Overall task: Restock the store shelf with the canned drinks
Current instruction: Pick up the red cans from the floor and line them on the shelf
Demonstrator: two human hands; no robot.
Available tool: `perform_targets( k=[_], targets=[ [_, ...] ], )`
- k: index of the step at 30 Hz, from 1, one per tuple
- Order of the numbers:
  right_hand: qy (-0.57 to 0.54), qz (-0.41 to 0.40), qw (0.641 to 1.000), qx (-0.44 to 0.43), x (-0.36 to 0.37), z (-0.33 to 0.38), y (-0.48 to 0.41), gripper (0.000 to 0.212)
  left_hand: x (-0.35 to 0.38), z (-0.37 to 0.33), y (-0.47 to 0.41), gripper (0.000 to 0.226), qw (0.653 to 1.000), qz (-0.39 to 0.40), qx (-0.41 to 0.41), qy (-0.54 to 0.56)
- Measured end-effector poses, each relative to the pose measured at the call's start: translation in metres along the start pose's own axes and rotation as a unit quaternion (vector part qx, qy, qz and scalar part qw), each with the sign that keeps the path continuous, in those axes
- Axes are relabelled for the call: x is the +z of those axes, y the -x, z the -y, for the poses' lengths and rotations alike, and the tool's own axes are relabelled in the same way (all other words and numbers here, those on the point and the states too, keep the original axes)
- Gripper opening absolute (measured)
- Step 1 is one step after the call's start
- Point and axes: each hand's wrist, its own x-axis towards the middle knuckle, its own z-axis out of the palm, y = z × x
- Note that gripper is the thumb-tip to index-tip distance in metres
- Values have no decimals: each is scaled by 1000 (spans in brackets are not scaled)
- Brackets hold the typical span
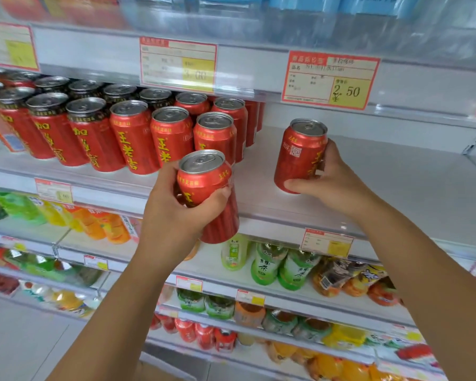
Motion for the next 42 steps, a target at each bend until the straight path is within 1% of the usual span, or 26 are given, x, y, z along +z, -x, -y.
perform_targets(
  k=[2, 5, 8, 10, 13, 16, 21, 25, 28, 31, 35, 39, 42],
  targets=[
    [-9, -1, 1000, 0, -3, -2, 0, 84, 0, 1, 1, 47, 1000, -2, -1, -6],
    [27, -41, 999, -24, 2, -2, -1, 81, 3, 0, 4, 44, 1000, -7, -6, -6],
    [27, -19, 999, -20, 2, -4, -1, 85, 5, -1, 6, 45, 1000, -5, -7, -1],
    [23, -11, 1000, -18, -2, -7, -2, 83, 5, 0, 5, 47, 1000, -1, -9, -1],
    [63, -23, 997, -29, -2, -5, -13, 78, 2, 1, 3, 49, 1000, 2, -13, 4],
    [91, -36, 995, -31, 3, -1, -44, 79, -2, -1, 1, 55, 1000, -6, -15, 7],
    [64, -91, 993, -29, 19, -9, -97, 79, -4, -5, -4, 51, 1000, -12, -8, 4],
    [27, -144, 989, -25, 29, -18, -125, 79, -4, -6, -4, 59, 1000, 0, -2, -4],
    [30, -174, 984, -31, 32, -25, -142, 69, -4, -5, -7, 55, 1000, -2, 8, -3],
    [28, -168, 985, -29, 34, -30, -157, 66, 0, -2, -10, 59, 1000, 4, 18, -4],
    [31, -154, 987, -32, 36, -35, -170, 70, 3, 1, -9, 54, 999, 7, 35, 7],
    [37, -144, 989, -20, 37, -40, -177, 72, 6, 3, -6, 59, 999, 7, 44, 25],
    [24, -139, 990, -5, 38, -39, -177, 78, 8, 3, -3, 59, 998, 9, 47, 29]
  ],
)
